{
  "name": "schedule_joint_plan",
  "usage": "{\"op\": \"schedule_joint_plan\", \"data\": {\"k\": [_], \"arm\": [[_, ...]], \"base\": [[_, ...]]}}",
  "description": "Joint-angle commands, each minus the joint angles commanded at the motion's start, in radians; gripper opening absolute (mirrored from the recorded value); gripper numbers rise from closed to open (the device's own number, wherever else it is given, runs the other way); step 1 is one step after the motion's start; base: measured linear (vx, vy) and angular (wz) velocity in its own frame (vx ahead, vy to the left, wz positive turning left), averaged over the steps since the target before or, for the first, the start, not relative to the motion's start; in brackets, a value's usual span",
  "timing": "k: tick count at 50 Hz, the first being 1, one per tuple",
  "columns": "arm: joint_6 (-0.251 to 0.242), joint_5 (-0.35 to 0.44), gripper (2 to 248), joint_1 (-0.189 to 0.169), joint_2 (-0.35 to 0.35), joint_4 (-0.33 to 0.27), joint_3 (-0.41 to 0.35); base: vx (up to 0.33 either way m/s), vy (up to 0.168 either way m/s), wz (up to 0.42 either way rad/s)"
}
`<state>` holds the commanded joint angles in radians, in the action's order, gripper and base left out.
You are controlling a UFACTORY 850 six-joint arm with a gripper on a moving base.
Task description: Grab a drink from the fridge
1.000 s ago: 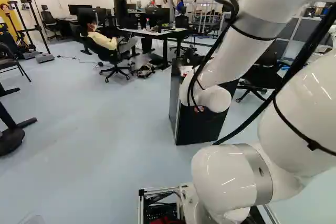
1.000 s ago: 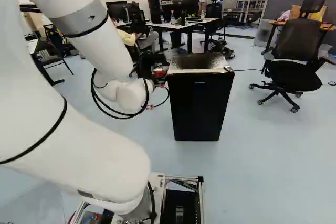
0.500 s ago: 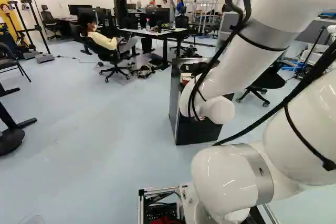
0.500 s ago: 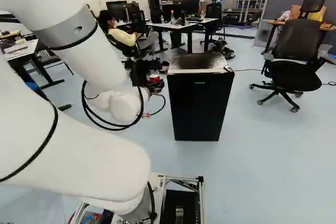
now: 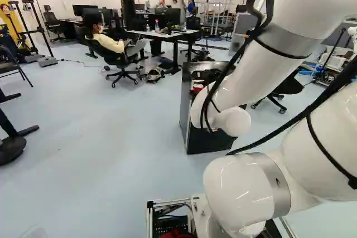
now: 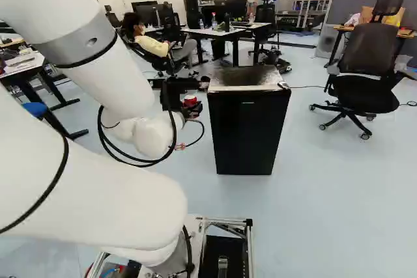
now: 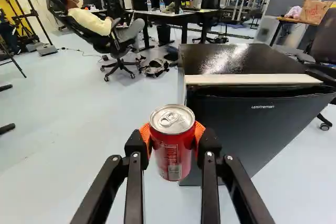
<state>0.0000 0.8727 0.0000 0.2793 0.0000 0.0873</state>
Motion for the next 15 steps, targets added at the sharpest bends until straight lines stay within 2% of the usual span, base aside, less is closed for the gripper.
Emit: {"op": "schedule_joint_plan", "data": {"k": [15], "arm": [[0.0, 0.0, 99, 0.0, 0.0, 0.0, 0.0]], "base": [[0.0, 0.0, 0.0]]}}
